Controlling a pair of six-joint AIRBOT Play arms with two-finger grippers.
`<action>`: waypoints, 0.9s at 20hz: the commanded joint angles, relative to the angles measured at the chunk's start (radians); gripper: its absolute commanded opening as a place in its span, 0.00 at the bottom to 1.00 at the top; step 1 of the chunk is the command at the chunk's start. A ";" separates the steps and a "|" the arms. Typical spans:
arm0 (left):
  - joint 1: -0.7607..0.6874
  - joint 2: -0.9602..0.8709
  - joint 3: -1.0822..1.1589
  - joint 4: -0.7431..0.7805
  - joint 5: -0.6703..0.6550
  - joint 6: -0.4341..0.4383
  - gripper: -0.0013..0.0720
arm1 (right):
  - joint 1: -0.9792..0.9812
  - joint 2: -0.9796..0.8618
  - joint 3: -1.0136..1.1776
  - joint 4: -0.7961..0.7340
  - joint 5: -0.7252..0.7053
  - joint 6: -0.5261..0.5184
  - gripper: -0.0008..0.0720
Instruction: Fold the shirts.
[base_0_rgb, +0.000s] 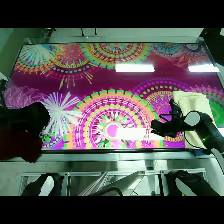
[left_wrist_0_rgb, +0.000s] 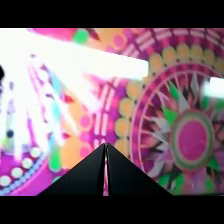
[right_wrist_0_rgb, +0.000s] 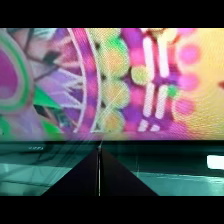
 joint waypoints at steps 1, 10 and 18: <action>0.188 -0.209 0.164 0.014 0.019 0.044 0.81 | 0.000 0.001 0.000 0.000 0.000 0.000 0.04; 0.241 -0.534 0.236 0.324 0.029 0.031 0.95 | 0.000 0.001 0.000 0.011 -0.027 0.000 0.04; 0.109 -0.608 0.307 0.267 0.007 0.032 0.03 | -0.003 0.001 0.000 0.013 -0.064 0.003 0.04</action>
